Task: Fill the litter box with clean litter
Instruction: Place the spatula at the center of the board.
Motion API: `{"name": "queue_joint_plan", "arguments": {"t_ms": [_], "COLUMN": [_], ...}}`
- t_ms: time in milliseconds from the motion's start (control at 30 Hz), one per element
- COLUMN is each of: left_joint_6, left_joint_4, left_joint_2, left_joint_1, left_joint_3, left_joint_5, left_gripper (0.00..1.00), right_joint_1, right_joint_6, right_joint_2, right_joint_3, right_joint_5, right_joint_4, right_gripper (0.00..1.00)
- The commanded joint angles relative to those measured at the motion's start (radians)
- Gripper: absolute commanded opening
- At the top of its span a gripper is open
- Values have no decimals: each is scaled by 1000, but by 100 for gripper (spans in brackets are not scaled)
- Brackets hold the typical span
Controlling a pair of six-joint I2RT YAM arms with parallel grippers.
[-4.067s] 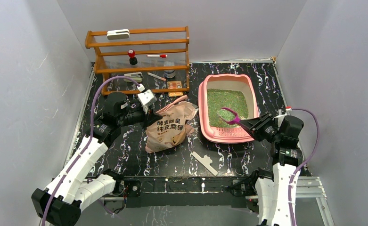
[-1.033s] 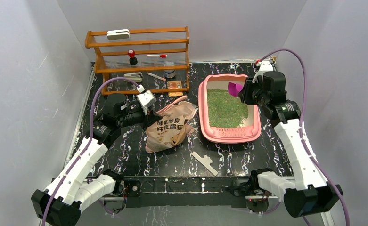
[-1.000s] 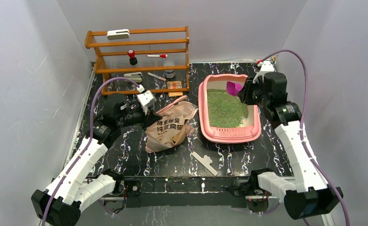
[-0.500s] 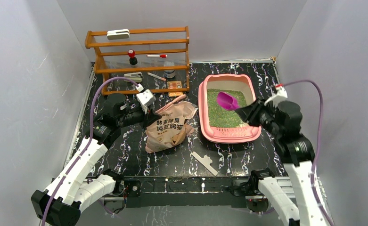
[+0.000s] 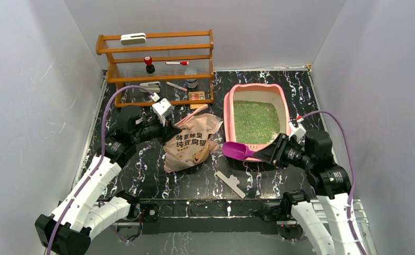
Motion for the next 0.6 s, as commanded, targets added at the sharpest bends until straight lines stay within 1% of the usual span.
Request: {"name": "queue_joint_plan", "arguments": {"t_ms": [0, 100, 233, 433, 567], "left_joint_6": [-25, -26, -34, -32, -26], "left_joint_4": [36, 38, 45, 42, 36], "left_joint_2": [-37, -40, -32, -33, -43], "left_joint_1": [-4, -4, -4, -4, -4], "left_joint_3": [3, 3, -12, -14, -23], "left_joint_5": [1, 3, 20, 37, 42], "left_gripper": [0, 0, 0, 0, 0], "right_joint_1": [1, 1, 0, 1, 1], "right_joint_6": [28, 42, 38, 94, 133], "right_joint_2": [-31, -23, -41, -152, -227], "right_joint_3": [-48, -115, -146, -229, -277], "right_joint_5": [-78, -90, -9, 130, 211], "right_joint_4": [-82, -87, -55, 27, 28], "right_gripper": [0, 0, 0, 0, 0]}}
